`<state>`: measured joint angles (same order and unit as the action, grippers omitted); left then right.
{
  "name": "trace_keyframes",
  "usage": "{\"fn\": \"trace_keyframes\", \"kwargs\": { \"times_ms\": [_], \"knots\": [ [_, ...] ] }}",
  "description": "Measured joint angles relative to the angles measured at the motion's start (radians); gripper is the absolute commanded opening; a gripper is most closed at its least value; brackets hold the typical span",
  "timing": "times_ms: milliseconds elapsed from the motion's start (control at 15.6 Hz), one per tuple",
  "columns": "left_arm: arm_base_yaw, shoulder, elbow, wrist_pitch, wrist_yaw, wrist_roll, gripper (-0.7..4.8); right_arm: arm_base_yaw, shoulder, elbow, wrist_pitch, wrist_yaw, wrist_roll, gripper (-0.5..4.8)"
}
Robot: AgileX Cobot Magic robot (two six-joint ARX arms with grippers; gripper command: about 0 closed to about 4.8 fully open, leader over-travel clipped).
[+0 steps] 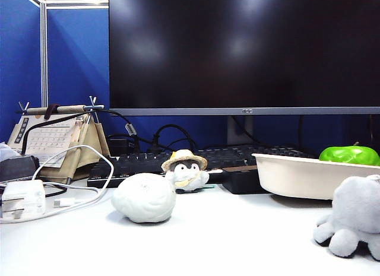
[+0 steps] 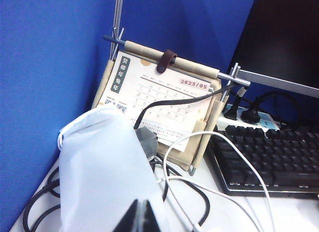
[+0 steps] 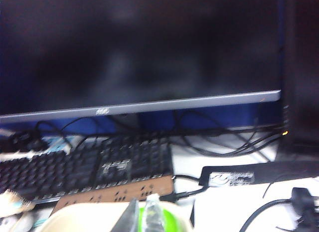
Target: Place the tilting octopus upright.
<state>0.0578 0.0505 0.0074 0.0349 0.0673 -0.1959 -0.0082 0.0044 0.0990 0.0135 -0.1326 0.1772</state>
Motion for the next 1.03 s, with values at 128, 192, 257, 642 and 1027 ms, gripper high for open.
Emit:
{"fn": "trace_keyframes", "kwargs": {
  "times_ms": [128,192,257,642,1027],
  "knots": [
    [0.0,0.0,0.0,0.0,0.0,0.0,0.18,0.01,0.0,-0.006,-0.002,0.0,0.0,0.26],
    [0.0,0.0,0.0,0.0,0.0,0.0,0.18,0.009,0.0,-0.007,-0.001,0.0,0.0,0.26],
    [0.0,0.0,0.0,0.0,0.0,0.0,0.18,0.008,0.0,-0.011,0.007,0.0,-0.001,0.26],
    [0.0,0.0,0.0,-0.002,0.0,0.0,0.18,0.008,0.0,-0.05,0.041,0.0,-0.002,0.26],
    [0.0,0.0,0.0,-0.002,0.0,0.0,0.18,0.008,0.0,-0.058,0.042,0.0,-0.002,0.26]
  ]
}}
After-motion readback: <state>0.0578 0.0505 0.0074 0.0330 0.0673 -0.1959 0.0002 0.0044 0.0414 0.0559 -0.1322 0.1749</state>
